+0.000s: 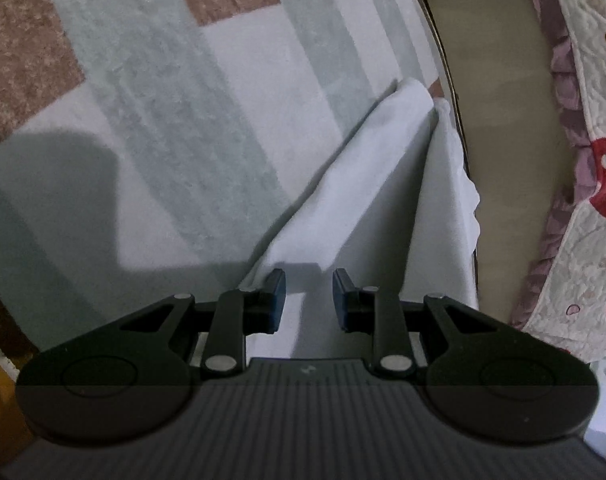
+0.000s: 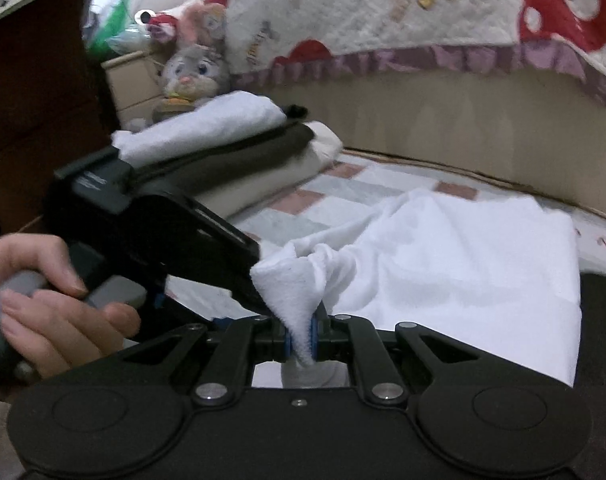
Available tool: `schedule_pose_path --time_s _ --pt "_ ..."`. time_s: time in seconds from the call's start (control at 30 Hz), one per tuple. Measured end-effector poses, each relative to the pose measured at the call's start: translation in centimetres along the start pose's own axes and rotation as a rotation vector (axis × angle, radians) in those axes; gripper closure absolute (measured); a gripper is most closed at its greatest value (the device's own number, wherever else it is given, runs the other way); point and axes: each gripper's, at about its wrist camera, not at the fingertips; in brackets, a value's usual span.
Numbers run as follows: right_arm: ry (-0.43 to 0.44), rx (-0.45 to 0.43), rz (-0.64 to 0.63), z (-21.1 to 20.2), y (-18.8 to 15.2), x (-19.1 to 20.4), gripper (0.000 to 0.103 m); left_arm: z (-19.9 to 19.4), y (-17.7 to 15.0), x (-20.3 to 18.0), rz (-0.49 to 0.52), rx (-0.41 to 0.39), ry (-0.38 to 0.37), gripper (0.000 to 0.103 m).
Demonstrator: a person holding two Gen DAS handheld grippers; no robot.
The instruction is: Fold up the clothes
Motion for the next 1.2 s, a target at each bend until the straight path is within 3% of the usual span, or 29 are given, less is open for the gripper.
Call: schedule_pose_path --time_s 0.1,0.2,0.37,0.43,0.53,0.57,0.63,0.7,0.73,0.8,0.87,1.03,1.2 --pt "0.011 0.024 -0.057 1.0 -0.1 0.9 0.092 0.1 0.0 0.1 -0.014 0.0 -0.002 0.078" --pt "-0.005 0.101 -0.108 3.0 -1.3 1.8 0.092 -0.8 -0.2 -0.7 0.042 -0.046 0.032 0.079" --pt "-0.031 0.096 -0.116 2.7 -0.7 3.0 0.091 -2.0 -0.2 -1.7 0.115 -0.098 0.074 0.078" --pt "-0.043 0.11 -0.161 2.9 -0.3 3.5 0.091 -2.0 0.0 -1.9 0.132 -0.103 0.085 0.078" --pt "-0.085 0.2 -0.322 4.8 -1.0 5.0 0.09 -2.2 -0.3 -2.7 0.195 -0.153 0.134 0.078" --pt "-0.093 0.186 -0.339 4.9 -1.3 5.4 0.09 -2.3 -0.5 -2.9 0.217 -0.17 0.15 0.078" --pt "-0.085 0.178 -0.29 4.9 -1.3 5.2 0.086 -2.4 -0.7 -3.4 0.259 -0.203 0.183 0.078" --pt "-0.064 0.163 -0.241 4.6 -1.1 4.8 0.081 -3.5 -1.3 -3.9 0.324 -0.246 0.195 0.073" --pt "-0.033 0.154 -0.236 4.3 -1.1 4.8 0.07 -4.1 -1.7 -4.2 0.356 -0.265 0.191 0.071" --pt "0.09 0.137 -0.243 2.9 -0.9 5.1 0.061 -4.7 -2.6 -4.7 0.428 -0.278 0.19 0.071" --pt "0.192 0.111 -0.237 0.6 -0.9 5.2 0.06 -4.5 -3.4 -4.8 0.485 -0.243 0.193 0.069" --pt "0.059 0.119 -0.159 -6.4 -3.6 1.9 0.059 -1.8 -5.3 -5.1 0.603 -0.162 0.282 0.062" --pt "-0.135 0.229 -0.082 -10.0 -7.3 -3.1 0.059 0.6 -6.5 -5.0 0.671 -0.199 0.409 0.061"
Point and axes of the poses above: each gripper's, at about its wrist camera, not at the fingertips, and z roughly the way its jaws point, x to its left, y to its top, and after that the axes turned 9 degrees about -z, right-handed
